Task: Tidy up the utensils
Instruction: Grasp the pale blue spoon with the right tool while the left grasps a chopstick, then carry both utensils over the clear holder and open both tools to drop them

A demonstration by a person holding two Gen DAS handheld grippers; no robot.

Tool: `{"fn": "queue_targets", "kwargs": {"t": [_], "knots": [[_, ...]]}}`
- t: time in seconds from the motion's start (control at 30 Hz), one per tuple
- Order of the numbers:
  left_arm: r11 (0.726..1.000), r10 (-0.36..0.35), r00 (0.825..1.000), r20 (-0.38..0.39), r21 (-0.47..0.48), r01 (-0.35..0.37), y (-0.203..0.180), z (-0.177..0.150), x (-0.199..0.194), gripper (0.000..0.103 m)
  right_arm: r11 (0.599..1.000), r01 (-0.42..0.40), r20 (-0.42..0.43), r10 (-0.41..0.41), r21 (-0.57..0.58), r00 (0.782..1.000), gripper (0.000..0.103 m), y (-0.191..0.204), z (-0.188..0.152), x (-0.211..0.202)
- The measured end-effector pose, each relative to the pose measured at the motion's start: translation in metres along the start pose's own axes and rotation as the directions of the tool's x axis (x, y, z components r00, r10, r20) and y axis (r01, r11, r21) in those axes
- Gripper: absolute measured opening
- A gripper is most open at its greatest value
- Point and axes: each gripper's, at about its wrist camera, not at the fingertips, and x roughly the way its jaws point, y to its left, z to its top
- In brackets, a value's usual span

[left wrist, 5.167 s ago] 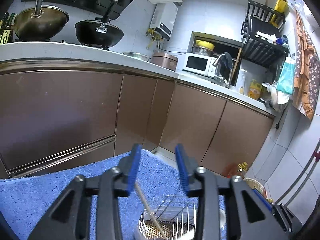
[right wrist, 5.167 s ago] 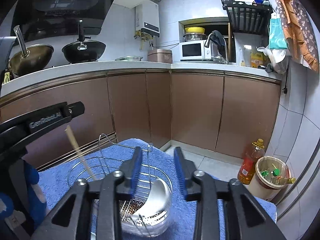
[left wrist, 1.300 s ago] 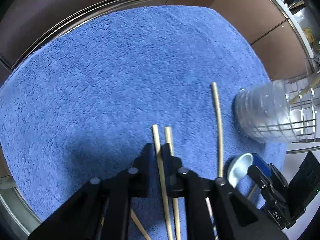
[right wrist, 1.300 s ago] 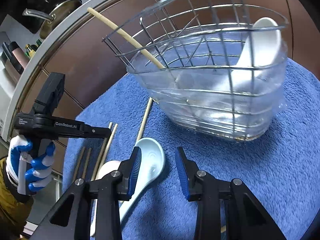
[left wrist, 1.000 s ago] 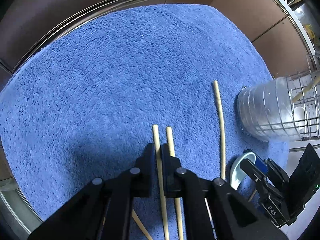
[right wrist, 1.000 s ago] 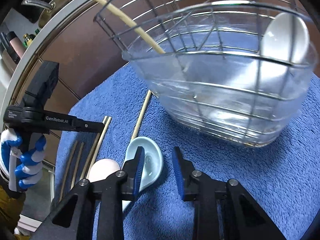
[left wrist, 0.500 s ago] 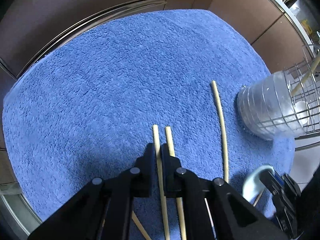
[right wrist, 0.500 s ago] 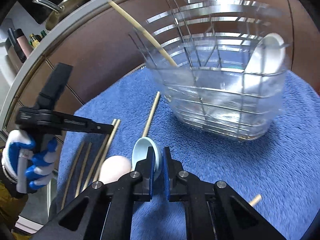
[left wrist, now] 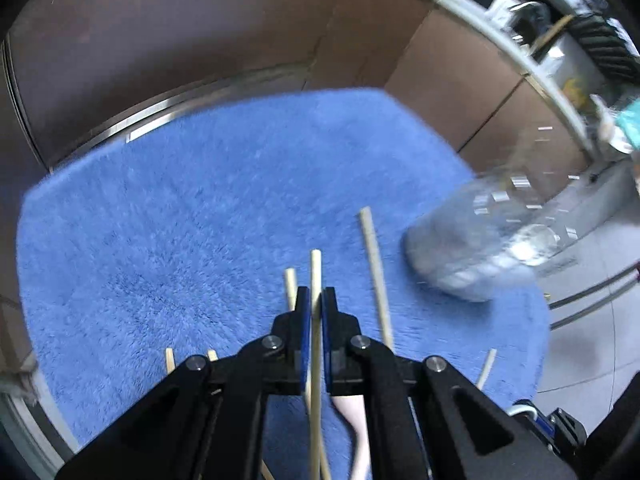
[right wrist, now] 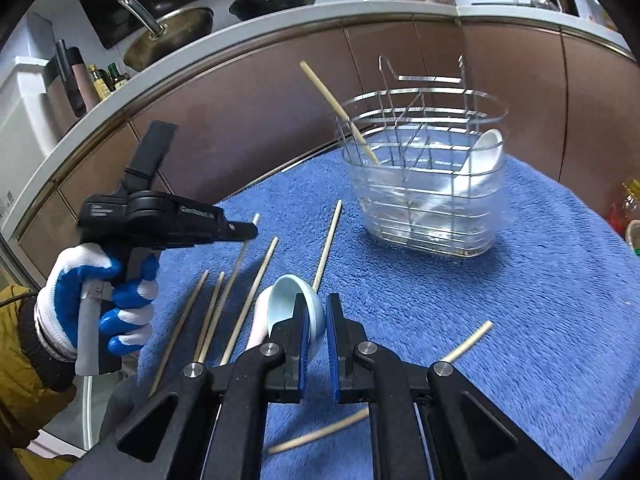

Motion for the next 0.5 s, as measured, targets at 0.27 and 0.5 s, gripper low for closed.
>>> {"fn": "queue_targets", "kwargs": {"t": [0.27,0.5], "knots": [[0.995,-0.051,0.987,0.152,0.094,0.037,-0.031,-0.020,-0.069,0.004,1.000,0.015,0.066,-0.015,-0.003,0.998,0.008,0.013,-0.010,-0.041],[0.979,-0.093,0.961,0.260,0.198,0.041,-0.058,-0.056,-0.124,0.004,0.999,0.050,0.132,-0.048,-0.011,0.990,0.008,0.027,-0.016,-0.078]]}}
